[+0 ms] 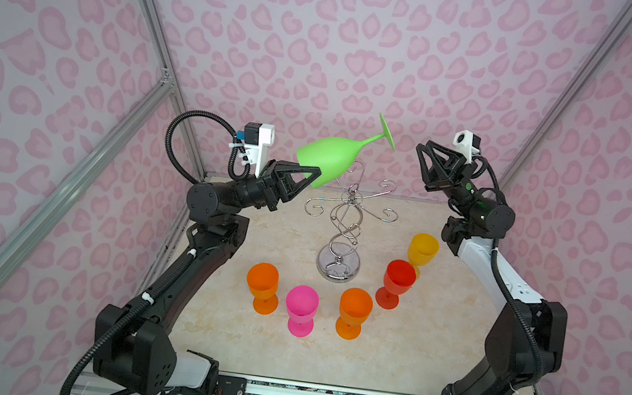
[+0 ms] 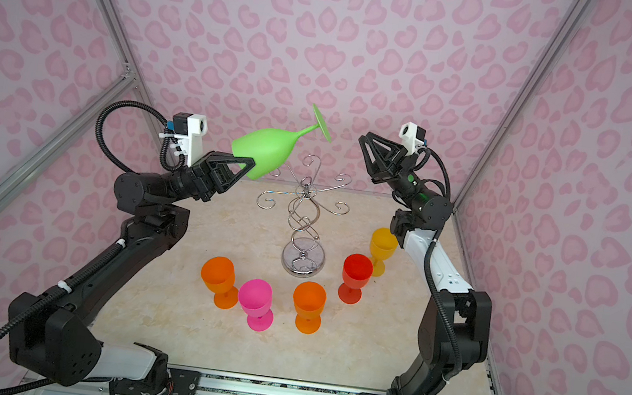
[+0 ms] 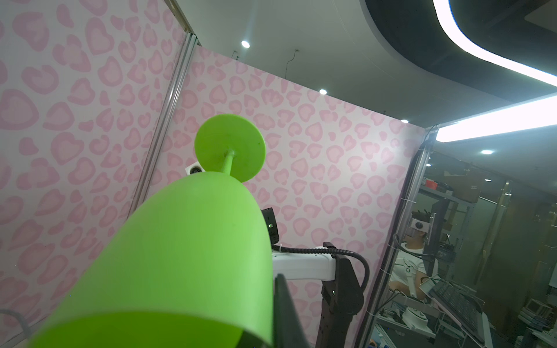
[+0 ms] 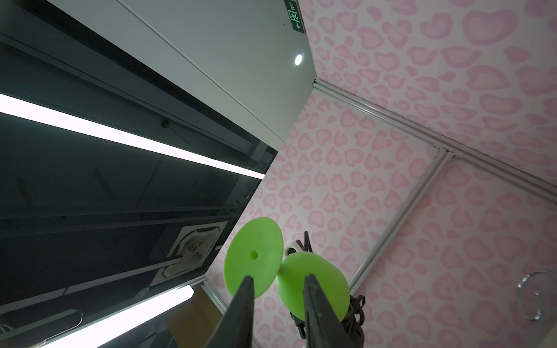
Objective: Take the wine glass off the wine glass rack
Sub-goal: 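Close the left gripper on the green glass bowl while the right gripper releases the base, then lower the green glass upright onto the table with the left gripper while the right withdraws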
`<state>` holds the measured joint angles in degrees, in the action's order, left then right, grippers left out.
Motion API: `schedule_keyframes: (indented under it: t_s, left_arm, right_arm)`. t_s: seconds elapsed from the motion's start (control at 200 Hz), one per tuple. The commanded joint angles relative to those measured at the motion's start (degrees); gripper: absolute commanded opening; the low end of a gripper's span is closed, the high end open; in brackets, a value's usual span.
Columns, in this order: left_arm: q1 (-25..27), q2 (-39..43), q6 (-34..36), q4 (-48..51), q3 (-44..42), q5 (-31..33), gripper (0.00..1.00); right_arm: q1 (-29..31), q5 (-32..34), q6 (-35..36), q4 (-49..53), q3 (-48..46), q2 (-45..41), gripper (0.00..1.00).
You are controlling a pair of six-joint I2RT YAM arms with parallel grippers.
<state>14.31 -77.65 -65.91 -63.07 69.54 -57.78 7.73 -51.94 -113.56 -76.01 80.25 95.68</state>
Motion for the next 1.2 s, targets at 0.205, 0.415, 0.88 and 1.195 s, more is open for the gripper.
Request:
schedule_keyframes:
  t_s: [0.205,0.415,0.88,1.195]
  left_arm:
    - [-0.90,5.30,20.76,39.94,6.22,8.62,0.03]
    - [-0.95,7.41,32.29,67.17,12.99,19.36,0.03]
    - [-1.10,9.38,38.23,95.25,18.96,46.16,0.03]
    - [-1.17,5.40,41.93,106.69,20.34,56.15,0.03]
  right_arm:
    - [-2.01,-1.56,50.37,56.06,1.07,-13.69,0.29]
    - [-2.01,18.90,82.73,96.23,8.43,-20.45,0.29]
    - [-3.87,27.17,90.80,104.84,5.97,-21.71,0.30]
    - [-4.55,26.12,90.54,104.33,5.36,-20.23,0.30]
